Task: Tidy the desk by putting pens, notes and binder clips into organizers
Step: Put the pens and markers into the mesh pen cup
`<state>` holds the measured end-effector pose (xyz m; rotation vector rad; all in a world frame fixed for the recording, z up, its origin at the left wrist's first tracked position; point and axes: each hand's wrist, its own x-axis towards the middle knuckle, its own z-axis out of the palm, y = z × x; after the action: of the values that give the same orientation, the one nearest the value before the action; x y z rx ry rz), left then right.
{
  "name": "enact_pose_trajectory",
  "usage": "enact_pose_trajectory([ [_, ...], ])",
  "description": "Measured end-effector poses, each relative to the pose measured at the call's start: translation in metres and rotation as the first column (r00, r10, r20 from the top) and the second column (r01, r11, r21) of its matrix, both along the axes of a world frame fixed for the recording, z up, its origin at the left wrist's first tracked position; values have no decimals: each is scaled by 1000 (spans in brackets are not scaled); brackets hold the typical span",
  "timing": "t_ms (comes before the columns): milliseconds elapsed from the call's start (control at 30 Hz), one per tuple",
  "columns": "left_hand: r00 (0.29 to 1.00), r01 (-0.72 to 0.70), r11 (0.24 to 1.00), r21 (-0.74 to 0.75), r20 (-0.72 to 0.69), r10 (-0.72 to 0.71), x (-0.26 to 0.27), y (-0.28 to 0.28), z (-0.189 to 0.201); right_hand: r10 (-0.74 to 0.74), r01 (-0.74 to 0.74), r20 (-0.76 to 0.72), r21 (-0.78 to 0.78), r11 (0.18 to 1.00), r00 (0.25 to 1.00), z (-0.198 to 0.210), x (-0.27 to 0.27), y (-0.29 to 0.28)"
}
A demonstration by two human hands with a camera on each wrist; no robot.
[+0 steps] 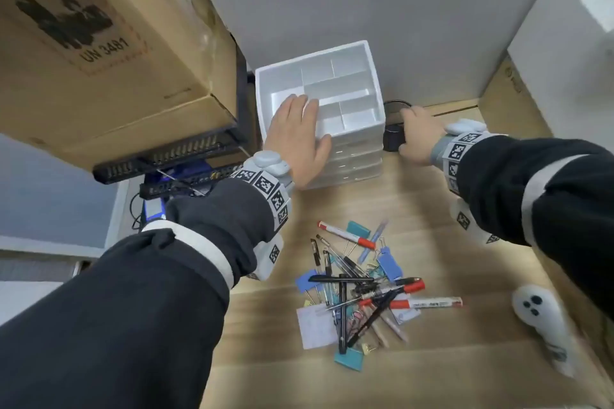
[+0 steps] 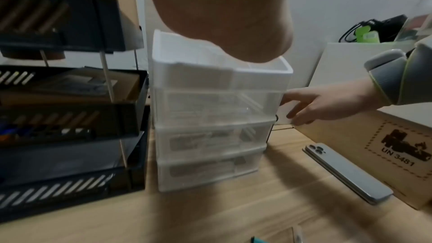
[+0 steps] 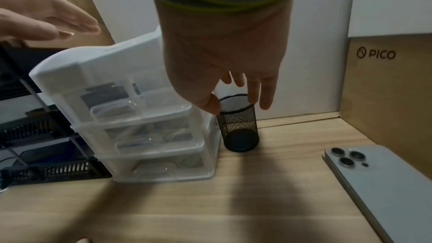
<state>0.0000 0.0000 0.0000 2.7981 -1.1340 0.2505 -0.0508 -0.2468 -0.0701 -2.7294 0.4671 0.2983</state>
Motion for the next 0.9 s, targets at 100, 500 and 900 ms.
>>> enact_pose_trajectory([
  [100, 998, -42, 999, -3, -38, 42, -2, 2, -14, 17, -15, -65, 28, 999, 998, -11, 0, 3],
  [500, 997, -9, 1000, -13, -83, 8, -13, 15, -25, 8, -9, -90, -10, 1000, 996, -27, -1, 11],
  [900, 1000, 8, 997, -82, -18, -9, -22, 22, -13, -58, 34, -131, -175, 984, 990, -2, -32, 6],
])
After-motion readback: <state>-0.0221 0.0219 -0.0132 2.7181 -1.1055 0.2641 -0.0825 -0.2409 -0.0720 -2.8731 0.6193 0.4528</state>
